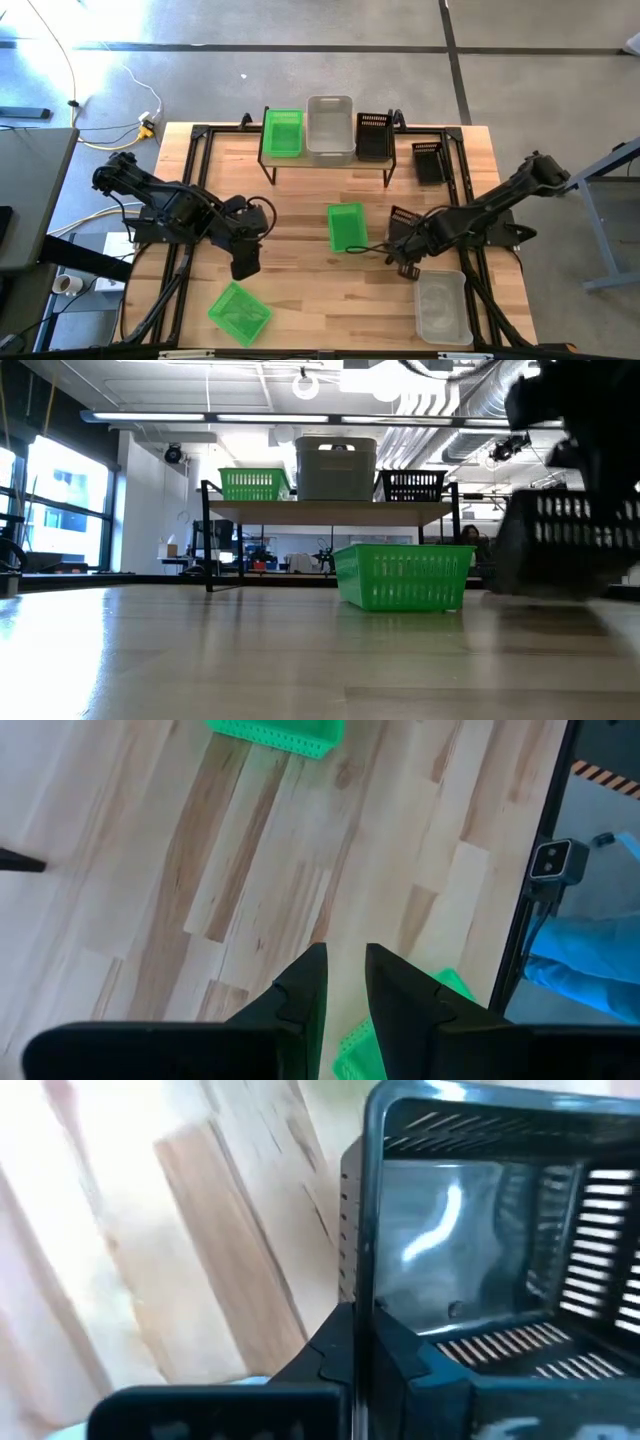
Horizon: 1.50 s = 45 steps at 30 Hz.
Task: Stack baskets on shelf by color
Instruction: Stack the bottom black bin on the black bin on the shelf
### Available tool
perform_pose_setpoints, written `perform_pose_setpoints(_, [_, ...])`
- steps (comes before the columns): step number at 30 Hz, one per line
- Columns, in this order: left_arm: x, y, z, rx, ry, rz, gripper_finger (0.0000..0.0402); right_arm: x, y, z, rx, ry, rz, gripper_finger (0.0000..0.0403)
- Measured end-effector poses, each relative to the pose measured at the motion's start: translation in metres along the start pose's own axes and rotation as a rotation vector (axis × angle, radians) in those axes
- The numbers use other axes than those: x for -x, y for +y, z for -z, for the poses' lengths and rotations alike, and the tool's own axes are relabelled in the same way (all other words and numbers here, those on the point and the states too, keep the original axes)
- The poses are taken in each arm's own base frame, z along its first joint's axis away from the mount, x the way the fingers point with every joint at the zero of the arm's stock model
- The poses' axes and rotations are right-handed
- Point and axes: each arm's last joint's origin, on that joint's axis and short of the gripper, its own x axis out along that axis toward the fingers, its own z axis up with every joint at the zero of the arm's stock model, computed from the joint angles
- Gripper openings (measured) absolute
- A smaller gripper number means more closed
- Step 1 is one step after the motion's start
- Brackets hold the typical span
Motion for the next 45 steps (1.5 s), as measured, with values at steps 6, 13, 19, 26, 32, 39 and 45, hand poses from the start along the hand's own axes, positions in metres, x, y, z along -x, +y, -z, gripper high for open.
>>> perform_pose_setpoints(6, [0.000, 0.000, 0.000, -0.003, -0.008, -0.008, 0.0062, 0.034, 0.007, -0.015, 0.005, -0.093, 0.041, 0.0000])
perform_pose_setpoints(13, [0.000, 0.001, -0.001, 0.000, -0.017, -0.017, 0.0062, 0.076, 0.009, -0.034, 0.052, -0.227, 0.091, 0.0000])
perform_pose_setpoints(19, [-0.002, 0.008, -0.008, 0.052, -0.034, -0.044, 0.0062, 0.112, -0.003, -0.053, 0.095, -0.335, 0.170, 0.0000])
perform_pose_setpoints(26, [-0.005, 0.023, -0.020, 0.091, -0.042, -0.077, 0.0062, 0.149, -0.030, -0.075, 0.141, -0.409, 0.278, 0.0000])
perform_pose_setpoints(32, [-0.008, 0.040, -0.032, 0.138, -0.051, -0.113, 0.0062, 0.169, -0.060, -0.092, 0.179, -0.430, 0.351, 0.0000])
perform_pose_setpoints(39, [-0.010, 0.062, -0.044, 0.204, -0.060, -0.154, 0.0062, 0.179, -0.095, -0.104, 0.206, -0.410, 0.443, 0.0000])
perform_pose_setpoints(45, [-0.011, 0.079, -0.053, 0.271, -0.068, -0.185, 0.0063, 0.180, -0.120, -0.109, 0.222, -0.366, 0.510, 0.0000])
